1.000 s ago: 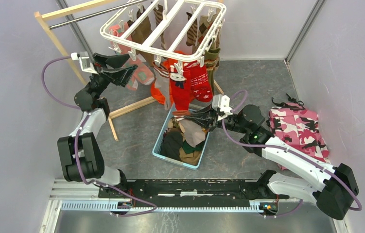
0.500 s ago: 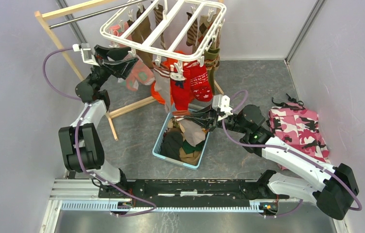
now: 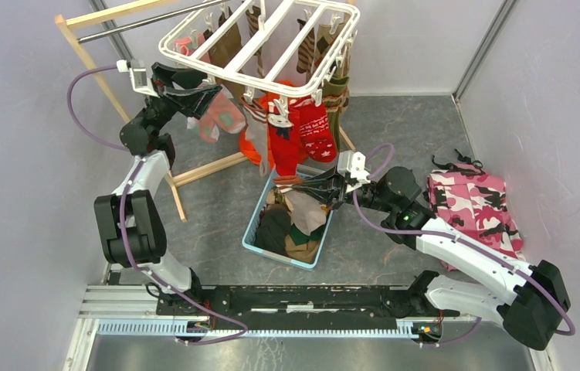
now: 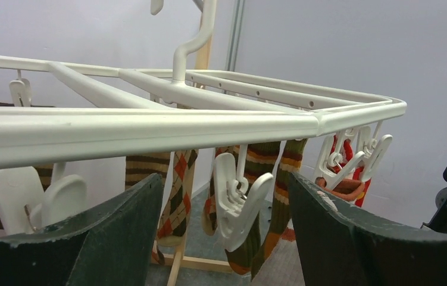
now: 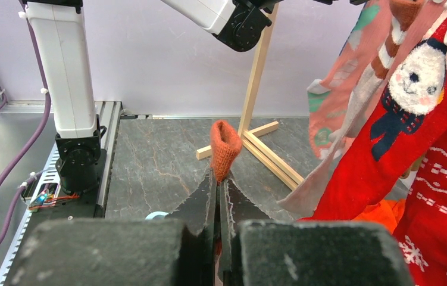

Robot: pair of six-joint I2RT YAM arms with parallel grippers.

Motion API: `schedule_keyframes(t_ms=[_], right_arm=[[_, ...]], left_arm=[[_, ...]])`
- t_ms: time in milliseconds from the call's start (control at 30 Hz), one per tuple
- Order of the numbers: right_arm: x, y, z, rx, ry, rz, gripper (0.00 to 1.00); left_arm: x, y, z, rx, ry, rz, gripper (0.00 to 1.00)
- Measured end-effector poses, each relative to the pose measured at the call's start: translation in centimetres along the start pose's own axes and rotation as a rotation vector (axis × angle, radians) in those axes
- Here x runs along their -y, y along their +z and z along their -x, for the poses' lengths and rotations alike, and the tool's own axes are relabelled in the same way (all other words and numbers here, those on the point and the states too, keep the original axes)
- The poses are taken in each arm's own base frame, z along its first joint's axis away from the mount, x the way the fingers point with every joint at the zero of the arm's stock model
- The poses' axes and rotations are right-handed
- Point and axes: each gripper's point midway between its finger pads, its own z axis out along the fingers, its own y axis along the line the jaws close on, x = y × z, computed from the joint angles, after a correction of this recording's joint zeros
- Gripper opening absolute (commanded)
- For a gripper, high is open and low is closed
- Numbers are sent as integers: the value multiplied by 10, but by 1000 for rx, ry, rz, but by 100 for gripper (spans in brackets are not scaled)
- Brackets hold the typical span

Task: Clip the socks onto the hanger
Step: Open the clamp at the hanger.

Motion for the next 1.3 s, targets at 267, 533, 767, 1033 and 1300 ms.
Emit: schedule_keyframes(t_ms=[267,533,767,1033,1300], right_arm=[[0,0,0,0,0,1,0],[0,0,0,0,0,1,0],[-1,0,0,0,0,3,0],[-1,0,0,0,0,4,0],[7,18,14,8,9,11,0]], left_arm=[[7,10,3,-1,-7,-35,81],[9,13,5,2,-14,-48,66],[8,14,6,4,-28,-50,26],[10,15,6,4,-40,-52,2],[13,16,4,7,-65,-56,2]])
